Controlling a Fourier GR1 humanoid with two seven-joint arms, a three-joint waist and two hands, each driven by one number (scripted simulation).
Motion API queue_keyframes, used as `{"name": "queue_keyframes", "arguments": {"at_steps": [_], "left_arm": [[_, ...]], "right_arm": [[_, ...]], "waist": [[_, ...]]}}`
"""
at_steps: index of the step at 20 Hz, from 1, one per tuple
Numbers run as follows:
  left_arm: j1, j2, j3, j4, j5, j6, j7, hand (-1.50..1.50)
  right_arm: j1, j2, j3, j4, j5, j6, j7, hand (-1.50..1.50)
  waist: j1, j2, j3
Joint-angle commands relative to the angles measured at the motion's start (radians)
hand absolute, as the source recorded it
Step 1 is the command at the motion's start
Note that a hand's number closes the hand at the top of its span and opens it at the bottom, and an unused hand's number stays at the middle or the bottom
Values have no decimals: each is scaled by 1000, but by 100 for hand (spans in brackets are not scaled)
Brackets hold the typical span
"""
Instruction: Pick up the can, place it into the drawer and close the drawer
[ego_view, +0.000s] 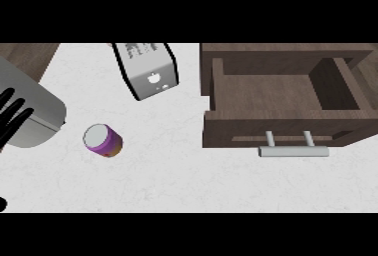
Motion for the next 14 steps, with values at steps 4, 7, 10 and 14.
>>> {"name": "queue_keyframes", "arguments": {"at_steps": [4,7,10,14], "left_arm": [[-40,-110,-120,42,-158,61,-54,-150],[-99,-73,-92,183,-174,25,-87,-150],[-69,-113,-124,196,-212,2,-142,-150],[-78,-104,-117,318,-268,-46,-235,-150]], "right_arm": [[11,6,-77,5,-66,58,13,-150],[52,-5,-122,-57,-118,80,67,-150],[12,51,-75,-36,-28,76,52,-150],[37,22,-159,10,-109,155,32,-150]], "waist": [[-1,1,0],[-5,1,0],[1,1,0],[-2,1,0]]}}
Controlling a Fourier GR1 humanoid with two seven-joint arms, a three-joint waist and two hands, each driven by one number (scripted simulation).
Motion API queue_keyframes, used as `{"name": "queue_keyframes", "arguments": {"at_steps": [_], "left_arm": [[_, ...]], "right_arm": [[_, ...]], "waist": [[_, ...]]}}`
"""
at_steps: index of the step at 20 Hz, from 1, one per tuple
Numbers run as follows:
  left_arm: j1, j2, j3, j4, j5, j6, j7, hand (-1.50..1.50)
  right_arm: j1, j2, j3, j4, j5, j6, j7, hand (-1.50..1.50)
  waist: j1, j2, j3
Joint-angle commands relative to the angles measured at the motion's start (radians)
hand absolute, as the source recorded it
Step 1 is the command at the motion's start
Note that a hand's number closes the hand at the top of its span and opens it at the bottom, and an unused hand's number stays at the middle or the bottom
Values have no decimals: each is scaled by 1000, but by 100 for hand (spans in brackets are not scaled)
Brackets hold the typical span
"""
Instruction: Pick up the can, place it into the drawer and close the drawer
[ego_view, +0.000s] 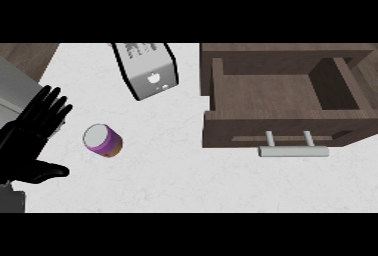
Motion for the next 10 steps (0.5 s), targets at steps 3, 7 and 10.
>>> {"name": "queue_keyframes", "arguments": {"at_steps": [3,7,10], "left_arm": [[-19,-58,-52,116,-149,11,-155,-150],[-27,-58,-36,209,-173,35,-179,-150],[-6,-81,-51,254,-235,52,-260,-150]], "right_arm": [[-36,-18,-59,89,1,54,-33,-150],[23,35,-63,-45,-49,67,30,-150],[-23,15,-83,2,-45,53,56,-150]], "waist": [[1,1,0],[-2,0,0],[1,0,0]]}}
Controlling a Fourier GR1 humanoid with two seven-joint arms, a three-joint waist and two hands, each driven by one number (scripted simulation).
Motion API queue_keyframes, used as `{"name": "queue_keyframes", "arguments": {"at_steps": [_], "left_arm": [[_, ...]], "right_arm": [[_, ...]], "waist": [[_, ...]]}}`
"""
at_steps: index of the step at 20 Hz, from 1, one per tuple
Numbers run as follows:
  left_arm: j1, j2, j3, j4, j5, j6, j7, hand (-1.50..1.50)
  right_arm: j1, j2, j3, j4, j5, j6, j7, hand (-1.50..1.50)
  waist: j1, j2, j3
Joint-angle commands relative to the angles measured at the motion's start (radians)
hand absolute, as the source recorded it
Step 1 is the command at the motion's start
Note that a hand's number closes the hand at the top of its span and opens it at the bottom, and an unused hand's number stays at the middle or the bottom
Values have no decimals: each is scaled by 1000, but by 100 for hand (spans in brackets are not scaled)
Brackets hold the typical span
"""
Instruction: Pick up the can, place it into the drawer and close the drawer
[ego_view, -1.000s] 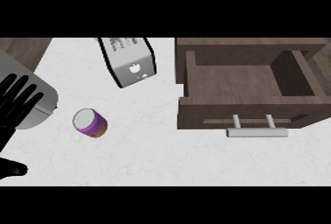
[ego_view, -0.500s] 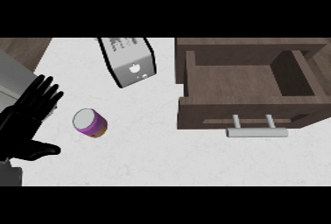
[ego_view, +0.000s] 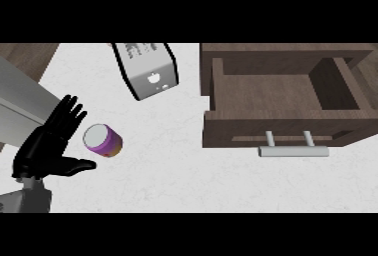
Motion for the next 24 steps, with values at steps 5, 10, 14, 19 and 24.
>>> {"name": "queue_keyframes", "arguments": {"at_steps": [5,10,14,19,24], "left_arm": [[-48,11,36,217,-64,9,-168,-150],[-88,37,47,450,-112,-43,-335,-150],[-71,54,61,556,-134,-62,-437,-150],[-158,106,70,753,-150,-117,-502,-150],[-236,104,83,904,-152,-120,-567,-150]], "right_arm": [[37,52,-32,-58,-29,47,46,-150],[-42,12,-66,42,-20,64,2,-150],[5,76,-54,-68,-6,64,40,-150],[55,97,-41,-56,42,94,-28,-150],[48,76,-105,-124,-72,104,81,-150]], "waist": [[-2,0,0],[-2,1,0],[-2,1,0],[-6,1,0],[-7,1,-1]]}}
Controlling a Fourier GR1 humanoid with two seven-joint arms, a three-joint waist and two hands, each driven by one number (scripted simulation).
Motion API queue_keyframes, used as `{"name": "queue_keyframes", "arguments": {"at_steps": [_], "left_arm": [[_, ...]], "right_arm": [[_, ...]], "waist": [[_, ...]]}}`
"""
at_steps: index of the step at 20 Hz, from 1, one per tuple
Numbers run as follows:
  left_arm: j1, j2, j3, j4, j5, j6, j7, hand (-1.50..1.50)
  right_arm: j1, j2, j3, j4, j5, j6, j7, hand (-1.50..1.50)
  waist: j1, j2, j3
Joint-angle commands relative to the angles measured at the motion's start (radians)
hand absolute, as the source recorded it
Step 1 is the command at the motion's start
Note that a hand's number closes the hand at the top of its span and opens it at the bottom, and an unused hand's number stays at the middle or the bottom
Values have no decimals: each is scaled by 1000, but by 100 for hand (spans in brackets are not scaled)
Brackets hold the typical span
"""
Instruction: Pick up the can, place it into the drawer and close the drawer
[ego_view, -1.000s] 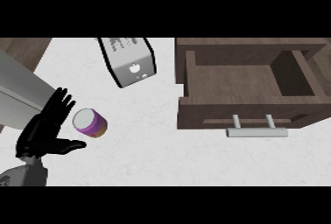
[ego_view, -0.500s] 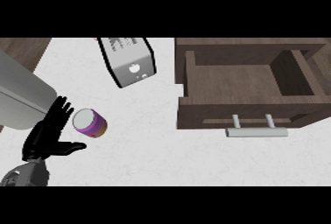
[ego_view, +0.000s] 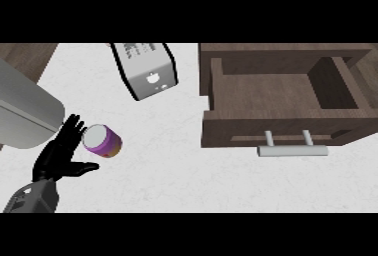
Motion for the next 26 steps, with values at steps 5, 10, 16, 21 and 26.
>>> {"name": "queue_keyframes", "arguments": {"at_steps": [5,10,16,21,26], "left_arm": [[-48,-17,-16,236,-48,-29,-176,-150],[-155,-30,-8,323,-46,-4,-168,-150],[-249,11,50,409,12,-64,-123,150],[-253,-13,21,420,4,-160,-127,150],[-285,-36,10,332,28,-196,-101,150]], "right_arm": [[-61,-35,-38,24,-41,-11,51,-150],[-42,23,-16,-28,-8,-4,62,-150],[-26,-36,-92,12,-114,31,70,-150],[-80,26,-19,-10,-19,6,86,-150],[-57,7,-46,3,-43,20,94,-150]], "waist": [[1,1,-1],[-1,2,-1],[-8,2,-1],[-3,4,-1],[4,-1,0]]}}
